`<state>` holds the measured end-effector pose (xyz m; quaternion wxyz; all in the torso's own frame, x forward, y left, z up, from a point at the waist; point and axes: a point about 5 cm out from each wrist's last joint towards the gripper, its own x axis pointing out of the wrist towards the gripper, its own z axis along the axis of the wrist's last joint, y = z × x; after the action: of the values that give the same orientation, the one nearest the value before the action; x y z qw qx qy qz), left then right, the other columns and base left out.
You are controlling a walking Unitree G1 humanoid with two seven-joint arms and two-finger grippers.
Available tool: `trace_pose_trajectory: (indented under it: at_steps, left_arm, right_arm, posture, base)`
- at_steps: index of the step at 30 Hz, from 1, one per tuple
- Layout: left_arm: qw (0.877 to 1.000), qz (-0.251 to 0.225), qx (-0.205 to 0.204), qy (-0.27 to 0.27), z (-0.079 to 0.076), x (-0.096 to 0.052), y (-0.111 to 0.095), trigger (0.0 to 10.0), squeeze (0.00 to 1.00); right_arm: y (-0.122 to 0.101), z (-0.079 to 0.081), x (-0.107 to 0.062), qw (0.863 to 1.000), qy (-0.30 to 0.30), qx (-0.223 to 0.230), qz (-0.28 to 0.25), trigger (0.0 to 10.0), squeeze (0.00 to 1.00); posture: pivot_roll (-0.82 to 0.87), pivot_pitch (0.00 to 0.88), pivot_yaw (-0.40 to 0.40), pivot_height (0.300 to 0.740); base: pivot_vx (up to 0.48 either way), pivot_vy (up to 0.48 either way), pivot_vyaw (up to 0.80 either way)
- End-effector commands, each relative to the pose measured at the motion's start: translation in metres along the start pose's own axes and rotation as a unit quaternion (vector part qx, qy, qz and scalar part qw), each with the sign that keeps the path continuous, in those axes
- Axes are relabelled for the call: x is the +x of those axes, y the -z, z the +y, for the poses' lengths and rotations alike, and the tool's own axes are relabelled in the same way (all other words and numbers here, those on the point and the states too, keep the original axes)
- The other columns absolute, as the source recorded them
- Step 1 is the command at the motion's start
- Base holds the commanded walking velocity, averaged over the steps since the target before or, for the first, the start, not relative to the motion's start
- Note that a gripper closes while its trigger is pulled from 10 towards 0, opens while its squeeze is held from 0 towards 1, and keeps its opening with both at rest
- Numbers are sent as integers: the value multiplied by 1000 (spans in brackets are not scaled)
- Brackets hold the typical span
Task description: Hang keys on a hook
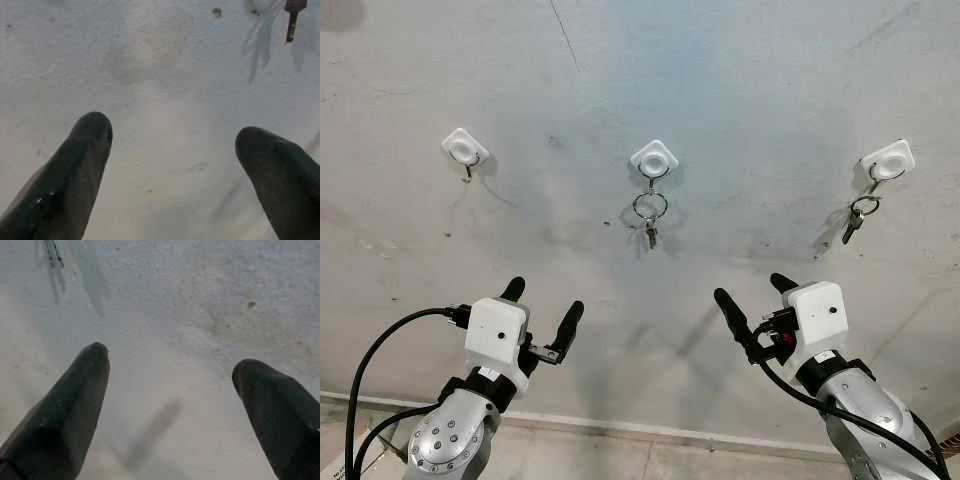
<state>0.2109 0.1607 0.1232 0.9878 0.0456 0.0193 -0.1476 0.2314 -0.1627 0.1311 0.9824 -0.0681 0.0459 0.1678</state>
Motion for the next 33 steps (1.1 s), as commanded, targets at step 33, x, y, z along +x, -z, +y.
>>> trace_pose_trajectory:
  at_steps: [33]
  left_arm:
    - [1000,9,11,8,5,2,-2,10000,0]
  right_arm:
    - [-1,10,11,1000,-22,6,-3,10000,0]
  posture:
    - [24,0,63,740]
  base:
    - [0,291,0]
